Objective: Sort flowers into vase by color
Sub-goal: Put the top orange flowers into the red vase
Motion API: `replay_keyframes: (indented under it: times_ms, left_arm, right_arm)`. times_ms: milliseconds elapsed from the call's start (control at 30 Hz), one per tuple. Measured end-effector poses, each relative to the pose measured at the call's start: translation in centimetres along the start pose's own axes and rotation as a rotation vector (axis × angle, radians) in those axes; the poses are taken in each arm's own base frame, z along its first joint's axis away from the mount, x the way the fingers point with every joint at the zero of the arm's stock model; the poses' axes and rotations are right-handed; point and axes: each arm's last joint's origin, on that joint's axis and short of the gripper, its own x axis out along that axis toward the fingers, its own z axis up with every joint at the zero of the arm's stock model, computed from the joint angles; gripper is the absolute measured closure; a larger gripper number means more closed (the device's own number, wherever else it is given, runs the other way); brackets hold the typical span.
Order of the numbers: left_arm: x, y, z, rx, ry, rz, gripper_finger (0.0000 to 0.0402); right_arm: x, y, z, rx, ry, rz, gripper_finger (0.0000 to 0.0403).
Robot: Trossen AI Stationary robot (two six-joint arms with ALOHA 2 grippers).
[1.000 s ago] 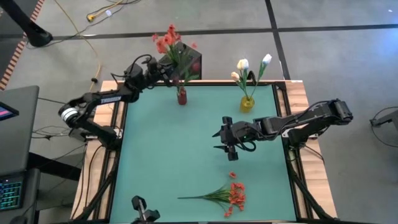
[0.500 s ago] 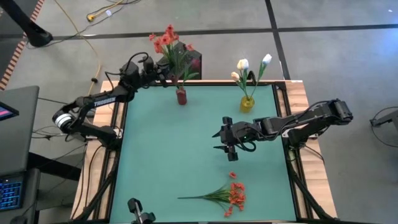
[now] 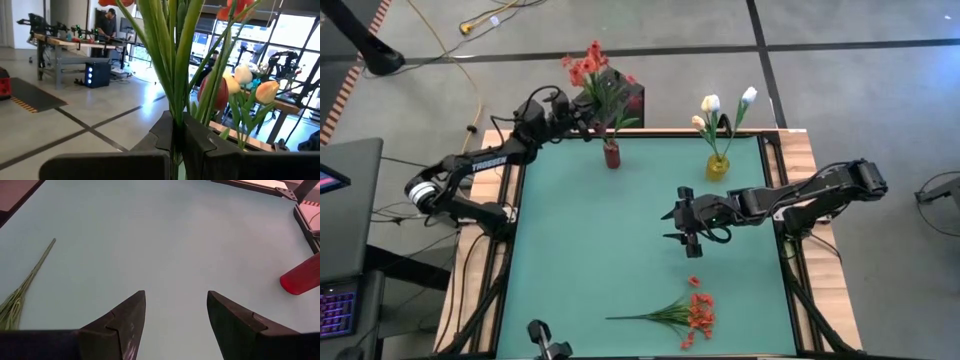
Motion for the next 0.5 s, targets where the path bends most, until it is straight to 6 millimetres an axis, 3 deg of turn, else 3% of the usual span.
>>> replay_keyframes:
  times_ms: [500]
  left_arm:
    - [0.8,0.2,-1.8,0.013,0.060,0.010,0.0398]
  right_arm:
    - [0.0,0.1,0.0,-0.001,0.001,0.003,0.0164]
